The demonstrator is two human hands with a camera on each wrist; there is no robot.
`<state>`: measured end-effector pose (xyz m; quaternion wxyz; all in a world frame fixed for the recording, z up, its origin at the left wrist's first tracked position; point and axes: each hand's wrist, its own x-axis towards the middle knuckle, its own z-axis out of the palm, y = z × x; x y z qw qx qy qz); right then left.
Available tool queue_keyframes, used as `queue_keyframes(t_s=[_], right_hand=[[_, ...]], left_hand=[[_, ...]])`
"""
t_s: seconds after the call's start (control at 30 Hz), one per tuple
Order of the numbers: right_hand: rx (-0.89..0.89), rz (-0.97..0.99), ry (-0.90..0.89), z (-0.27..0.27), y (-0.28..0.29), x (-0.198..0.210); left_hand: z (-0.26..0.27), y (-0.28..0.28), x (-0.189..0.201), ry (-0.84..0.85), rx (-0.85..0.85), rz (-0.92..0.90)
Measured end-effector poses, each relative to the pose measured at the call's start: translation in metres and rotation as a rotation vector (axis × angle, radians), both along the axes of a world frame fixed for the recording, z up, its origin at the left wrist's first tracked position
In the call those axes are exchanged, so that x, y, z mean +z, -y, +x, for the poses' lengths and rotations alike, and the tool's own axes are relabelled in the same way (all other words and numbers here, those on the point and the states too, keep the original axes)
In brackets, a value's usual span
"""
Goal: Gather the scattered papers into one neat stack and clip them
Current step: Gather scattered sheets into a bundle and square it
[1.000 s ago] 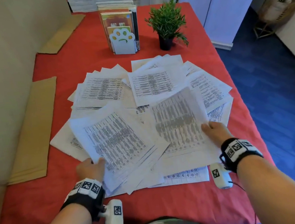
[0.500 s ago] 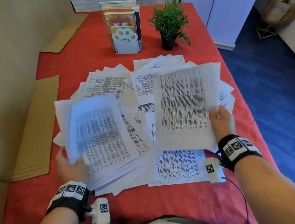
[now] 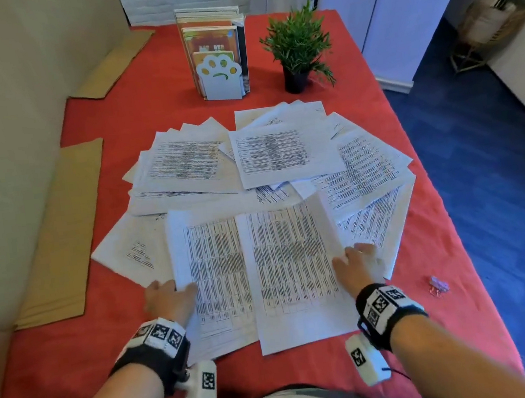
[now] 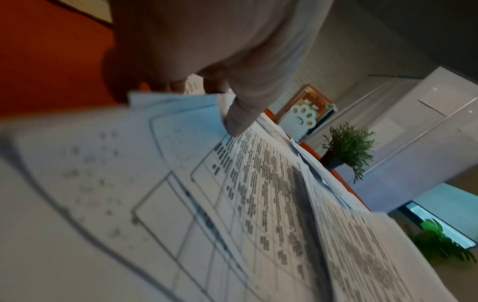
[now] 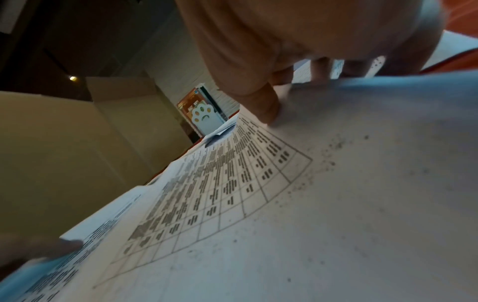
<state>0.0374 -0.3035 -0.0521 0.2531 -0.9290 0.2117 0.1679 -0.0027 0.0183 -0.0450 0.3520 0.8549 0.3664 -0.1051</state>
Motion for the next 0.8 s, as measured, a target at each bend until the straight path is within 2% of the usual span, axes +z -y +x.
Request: queue_keyframes(t_s=[0.13,0.3,0.4,0.5,0.57,0.63,0.7,0.8], right_hand=[[-0.006,0.15,0.061,0.002,-0.004,0.005],[-0.058,0.045,0.049,0.003,-0.005,0.009],[-0.048,0.199,0.076,0.007,-0.013,0.013],[-0.062,0.367,0.025,0.008,-0.023,0.013],[-0.005,0.407,0.021,0.009,-0.029,0.012],[0.077,0.366,0.009,0.008,-0.031,0.011],[0.057,0.282,0.028,0.008,-0.028,0.009],[-0.059,0.217,0.032,0.009,-0.012,0.006]], left_hand=[[-0.001,0.01,0.001,0.056,0.032,-0.026],[-0.004,0.012,0.003,0.087,-0.064,-0.073],[-0.006,0.012,0.002,0.15,-0.028,-0.143],[-0.008,0.008,-0.007,0.155,-0.094,-0.205],[-0.008,0.008,-0.01,0.171,-0.111,-0.231],[-0.007,0.006,-0.009,0.239,-0.025,-0.277],[-0.005,0.003,-0.001,0.295,0.07,-0.215],[-0.007,-0.016,0.007,0.345,0.091,-0.001]])
